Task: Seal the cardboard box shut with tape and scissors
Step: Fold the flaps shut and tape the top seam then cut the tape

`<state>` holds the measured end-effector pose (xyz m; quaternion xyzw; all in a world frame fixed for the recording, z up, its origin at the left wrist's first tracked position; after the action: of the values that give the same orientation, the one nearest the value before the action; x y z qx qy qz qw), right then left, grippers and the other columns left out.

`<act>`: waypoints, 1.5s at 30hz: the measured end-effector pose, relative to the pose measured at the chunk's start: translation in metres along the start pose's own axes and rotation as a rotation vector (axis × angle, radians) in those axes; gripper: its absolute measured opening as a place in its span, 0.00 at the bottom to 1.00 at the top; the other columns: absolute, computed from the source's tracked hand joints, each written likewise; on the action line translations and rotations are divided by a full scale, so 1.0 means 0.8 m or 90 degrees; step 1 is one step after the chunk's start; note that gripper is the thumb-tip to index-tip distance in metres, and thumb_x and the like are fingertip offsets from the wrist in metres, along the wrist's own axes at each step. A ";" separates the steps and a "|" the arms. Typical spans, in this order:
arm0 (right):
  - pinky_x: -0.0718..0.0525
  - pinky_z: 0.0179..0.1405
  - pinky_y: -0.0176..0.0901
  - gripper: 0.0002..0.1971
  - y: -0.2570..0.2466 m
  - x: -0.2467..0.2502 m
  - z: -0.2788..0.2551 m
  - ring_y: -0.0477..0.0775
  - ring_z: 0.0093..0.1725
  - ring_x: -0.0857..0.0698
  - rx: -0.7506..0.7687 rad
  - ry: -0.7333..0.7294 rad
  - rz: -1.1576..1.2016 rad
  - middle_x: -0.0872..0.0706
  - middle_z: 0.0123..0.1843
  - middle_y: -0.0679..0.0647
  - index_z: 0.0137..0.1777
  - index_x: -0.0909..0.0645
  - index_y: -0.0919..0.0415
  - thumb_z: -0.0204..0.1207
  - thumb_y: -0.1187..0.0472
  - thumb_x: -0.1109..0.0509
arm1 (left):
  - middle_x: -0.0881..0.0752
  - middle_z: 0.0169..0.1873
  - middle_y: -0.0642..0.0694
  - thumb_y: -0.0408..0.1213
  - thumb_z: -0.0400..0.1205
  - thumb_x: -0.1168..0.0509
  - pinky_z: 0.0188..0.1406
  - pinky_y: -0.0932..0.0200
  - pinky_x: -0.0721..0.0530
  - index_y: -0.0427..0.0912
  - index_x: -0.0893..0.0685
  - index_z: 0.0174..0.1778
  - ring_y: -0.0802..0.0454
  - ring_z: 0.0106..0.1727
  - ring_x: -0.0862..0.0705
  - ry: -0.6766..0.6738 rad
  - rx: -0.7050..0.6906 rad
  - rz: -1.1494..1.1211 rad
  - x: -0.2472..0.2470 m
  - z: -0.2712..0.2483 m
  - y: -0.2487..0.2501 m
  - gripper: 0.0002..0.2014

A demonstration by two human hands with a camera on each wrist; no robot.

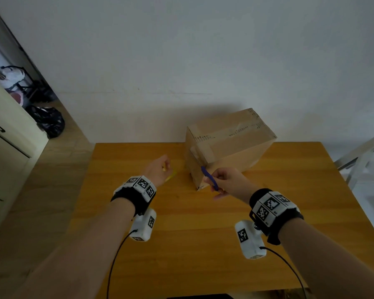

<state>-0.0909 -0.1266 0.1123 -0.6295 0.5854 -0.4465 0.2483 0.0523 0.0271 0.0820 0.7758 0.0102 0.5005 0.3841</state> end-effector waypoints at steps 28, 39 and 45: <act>0.09 0.41 0.49 0.10 0.009 0.002 0.011 0.44 0.30 0.16 -0.027 -0.006 -0.007 0.19 0.28 0.52 0.42 0.20 0.64 0.75 0.57 0.27 | 0.15 0.47 0.48 0.50 0.83 0.42 0.21 0.64 0.27 0.57 0.30 0.72 0.57 0.25 0.26 -0.285 -0.046 0.157 -0.161 -0.031 -0.044 0.20; 0.10 0.46 0.54 0.15 0.004 0.009 0.013 0.43 0.25 0.19 -0.044 -0.049 -0.079 0.19 0.29 0.54 0.39 0.21 0.65 0.75 0.53 0.26 | 0.28 0.71 0.42 0.41 0.86 0.48 0.70 0.53 0.29 0.51 0.34 0.77 0.49 0.71 0.28 0.128 -0.219 -0.120 0.024 0.039 0.070 0.21; 0.09 0.41 0.48 0.16 0.002 0.011 0.016 0.42 0.25 0.19 -0.052 -0.065 -0.113 0.22 0.30 0.56 0.42 0.21 0.67 0.75 0.52 0.27 | 0.26 0.70 0.48 0.48 0.82 0.41 0.69 0.49 0.26 0.56 0.28 0.73 0.53 0.70 0.28 -0.030 -0.235 -0.140 0.017 0.056 0.086 0.21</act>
<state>-0.0813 -0.1383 0.1069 -0.7105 0.5318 -0.4096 0.2112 0.0689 -0.0423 0.1251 0.6977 -0.0058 0.4307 0.5723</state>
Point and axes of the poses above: each hand's wrist, its own z-axis towards the middle knuckle, its own x-axis out of the back of the hand, y = z × x, the point moved 7 cm from there along z, towards the middle knuckle
